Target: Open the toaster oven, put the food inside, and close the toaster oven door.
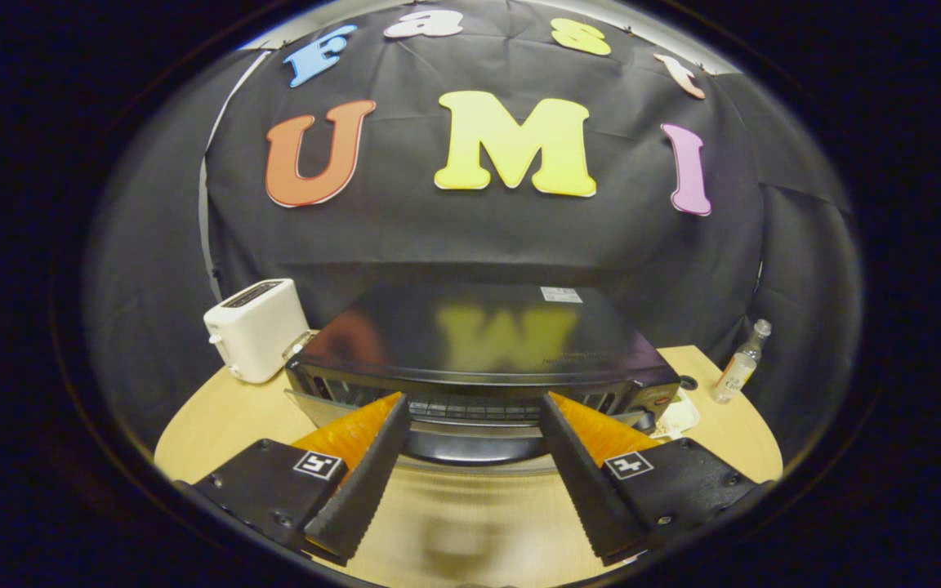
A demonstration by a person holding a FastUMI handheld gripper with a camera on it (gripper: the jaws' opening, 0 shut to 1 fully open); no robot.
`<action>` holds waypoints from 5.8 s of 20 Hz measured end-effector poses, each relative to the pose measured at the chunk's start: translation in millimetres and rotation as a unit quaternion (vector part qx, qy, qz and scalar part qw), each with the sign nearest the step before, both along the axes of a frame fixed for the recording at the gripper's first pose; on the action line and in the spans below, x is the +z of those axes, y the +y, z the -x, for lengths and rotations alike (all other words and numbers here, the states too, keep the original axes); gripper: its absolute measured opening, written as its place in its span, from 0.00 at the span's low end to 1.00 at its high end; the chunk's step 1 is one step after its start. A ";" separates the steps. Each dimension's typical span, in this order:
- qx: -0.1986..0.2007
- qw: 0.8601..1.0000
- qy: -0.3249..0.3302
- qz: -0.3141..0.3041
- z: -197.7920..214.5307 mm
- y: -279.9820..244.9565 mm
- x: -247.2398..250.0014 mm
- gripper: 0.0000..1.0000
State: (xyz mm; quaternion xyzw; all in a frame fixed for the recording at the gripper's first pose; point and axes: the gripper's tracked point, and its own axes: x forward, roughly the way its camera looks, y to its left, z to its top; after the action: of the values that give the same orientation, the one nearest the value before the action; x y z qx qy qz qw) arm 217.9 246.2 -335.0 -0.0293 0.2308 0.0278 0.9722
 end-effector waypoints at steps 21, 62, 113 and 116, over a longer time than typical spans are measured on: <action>0.015 0.986 0.168 -0.010 123.1 -10.3 -122.3 1.00; 0.084 0.935 0.275 -0.207 158.3 -272.0 -105.5 0.97; -0.125 0.822 0.064 -0.552 -57.8 -21.1 -77.1 0.15; -0.148 0.820 0.061 -0.549 -72.0 -2.2 -88.8 0.15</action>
State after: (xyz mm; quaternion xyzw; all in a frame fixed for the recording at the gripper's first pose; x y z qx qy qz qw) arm 289.9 244.1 -423.8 0.5453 0.2376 0.0075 0.8038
